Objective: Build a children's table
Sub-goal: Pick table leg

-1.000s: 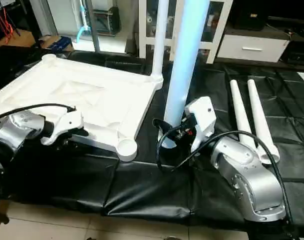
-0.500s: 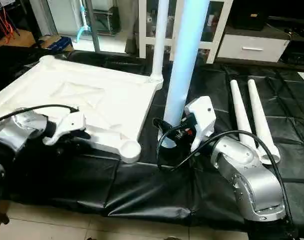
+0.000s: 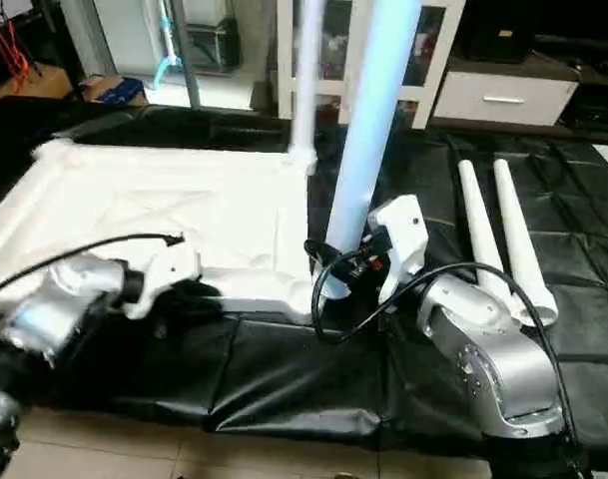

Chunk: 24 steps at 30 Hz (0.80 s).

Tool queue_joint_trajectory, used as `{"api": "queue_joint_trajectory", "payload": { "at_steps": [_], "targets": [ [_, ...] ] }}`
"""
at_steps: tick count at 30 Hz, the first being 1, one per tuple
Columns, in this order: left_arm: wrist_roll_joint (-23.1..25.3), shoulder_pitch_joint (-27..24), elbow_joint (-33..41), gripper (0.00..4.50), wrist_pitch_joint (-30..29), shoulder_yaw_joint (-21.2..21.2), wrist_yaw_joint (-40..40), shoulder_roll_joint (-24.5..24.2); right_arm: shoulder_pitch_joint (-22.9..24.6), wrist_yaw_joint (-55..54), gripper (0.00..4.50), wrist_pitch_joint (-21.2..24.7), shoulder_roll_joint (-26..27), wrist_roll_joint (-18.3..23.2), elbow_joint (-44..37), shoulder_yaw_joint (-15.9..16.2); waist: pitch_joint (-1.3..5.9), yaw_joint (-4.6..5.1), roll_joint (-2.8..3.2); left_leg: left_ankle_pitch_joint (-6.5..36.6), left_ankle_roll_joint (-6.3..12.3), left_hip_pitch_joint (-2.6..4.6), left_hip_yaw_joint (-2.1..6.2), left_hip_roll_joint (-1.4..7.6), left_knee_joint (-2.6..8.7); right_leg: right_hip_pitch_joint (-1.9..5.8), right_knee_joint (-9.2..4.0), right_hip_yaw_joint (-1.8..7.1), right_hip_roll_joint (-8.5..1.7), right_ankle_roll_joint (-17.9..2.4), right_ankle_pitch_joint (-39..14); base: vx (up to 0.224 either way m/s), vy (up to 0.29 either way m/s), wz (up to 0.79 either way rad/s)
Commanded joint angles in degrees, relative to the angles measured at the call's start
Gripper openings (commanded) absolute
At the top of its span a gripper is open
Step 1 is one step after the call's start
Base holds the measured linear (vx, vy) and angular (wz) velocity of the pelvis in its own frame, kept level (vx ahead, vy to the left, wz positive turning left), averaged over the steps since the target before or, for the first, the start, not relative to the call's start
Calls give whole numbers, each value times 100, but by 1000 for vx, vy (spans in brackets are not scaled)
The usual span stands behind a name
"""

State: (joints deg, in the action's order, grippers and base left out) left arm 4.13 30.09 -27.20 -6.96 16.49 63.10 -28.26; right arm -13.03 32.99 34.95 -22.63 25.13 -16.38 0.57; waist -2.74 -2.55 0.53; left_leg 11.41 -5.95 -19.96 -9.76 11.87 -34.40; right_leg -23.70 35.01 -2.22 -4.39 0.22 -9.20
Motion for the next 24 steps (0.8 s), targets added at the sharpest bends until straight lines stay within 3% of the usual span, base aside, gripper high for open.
{"api": "queue_joint_trajectory", "payload": {
  "at_steps": [1, 4, 5, 9, 17, 23, 24],
  "targets": [
    [68, -217, -70, 48, -431, -61, -306, -9, 32, -5, 193, 86, -7, 17, 76, -58, 305, -13, -42, 1536, -20, -19, -5, 38, 455, 244, -505, 175, -250, -774, -2475, 0, 0, 0],
    [42, -682, 821, 36, -955, -61, -349, -19, 98, -73, 193, 34, 3, -89, 312, -57, 304, 41, -60, 1454, 9, -68, 13, 39, 462, 261, -511, 170, -256, -682, -2573, 0, 0, 0],
    [61, -778, 991, 29, -1003, -53, -382, -29, 107, -84, 193, 2, 15, -110, 367, -51, 306, 61, -53, 1475, 46, -52, 7, 36, 457, 231, -532, 165, -242, -682, -2594, 0, 0, 0],
    [227, -940, 1254, 11, -856, 59, -522, -102, 102, -159, 193, -98, 53, -188, 558, -53, 322, 62, -58, 1414, 94, -52, -2, 32, 451, 223, -516, 168, -221, -716, -2387, 0, 0, 0],
    [320, -1244, 1786, 1, -286, 225, -471, -233, 121, -180, 193, -166, 109, -202, 596, -65, 318, 68, -59, 1491, 95, -60, 1, 29, 460, 218, -530, 167, -217, -615, -2502, 0, 0, 0],
    [325, -1358, 1818, 1, 259, 307, -475, -329, 190, -143, 193, -417, 76, -269, 583, -47, 321, 55, -49, 1423, 88, -44, -13, 46, 461, 204, -495, 178, -201, -729, -2131, 0, 0, 0],
    [323, -1373, 1802, 1, 394, 306, -467, -341, 193, -164, 193, -449, 95, -277, 587, -51, 324, 54, -78, 1377, 94, -51, -17, 43, 459, 220, -479, 180, -205, -763, -2019, 0, 0, 0]
  ]
}}
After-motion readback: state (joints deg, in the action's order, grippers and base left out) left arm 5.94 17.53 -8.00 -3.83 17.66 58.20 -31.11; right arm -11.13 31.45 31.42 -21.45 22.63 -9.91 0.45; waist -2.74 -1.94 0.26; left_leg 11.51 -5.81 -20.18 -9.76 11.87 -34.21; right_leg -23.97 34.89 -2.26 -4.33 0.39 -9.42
